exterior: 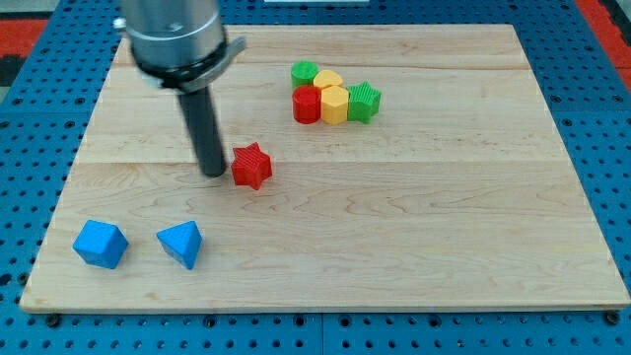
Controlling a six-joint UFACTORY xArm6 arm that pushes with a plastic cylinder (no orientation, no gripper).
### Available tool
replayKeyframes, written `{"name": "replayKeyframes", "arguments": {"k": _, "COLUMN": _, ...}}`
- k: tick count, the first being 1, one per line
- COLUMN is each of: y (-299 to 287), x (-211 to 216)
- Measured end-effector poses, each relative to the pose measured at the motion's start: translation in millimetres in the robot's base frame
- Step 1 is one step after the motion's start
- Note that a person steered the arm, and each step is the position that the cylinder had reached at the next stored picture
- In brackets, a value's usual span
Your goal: Slide the red star parallel to the red circle
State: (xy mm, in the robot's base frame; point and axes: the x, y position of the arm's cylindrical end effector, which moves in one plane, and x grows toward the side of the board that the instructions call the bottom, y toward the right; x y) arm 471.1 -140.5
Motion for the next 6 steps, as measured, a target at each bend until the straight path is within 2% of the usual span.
{"name": "replayKeyframes", "arguments": {"k": 1, "y": 4, "x": 41}}
{"name": "replayKeyframes", "arguments": {"k": 2, "y": 56, "x": 36}}
{"name": "replayKeyframes", "arguments": {"k": 3, "y": 54, "x": 1}}
{"name": "replayKeyframes", "arguments": {"k": 4, "y": 25, "x": -44}}
{"name": "replayKeyframes", "arguments": {"k": 5, "y": 42, "x": -59}}
{"name": "replayKeyframes", "arguments": {"k": 6, "y": 30, "x": -28}}
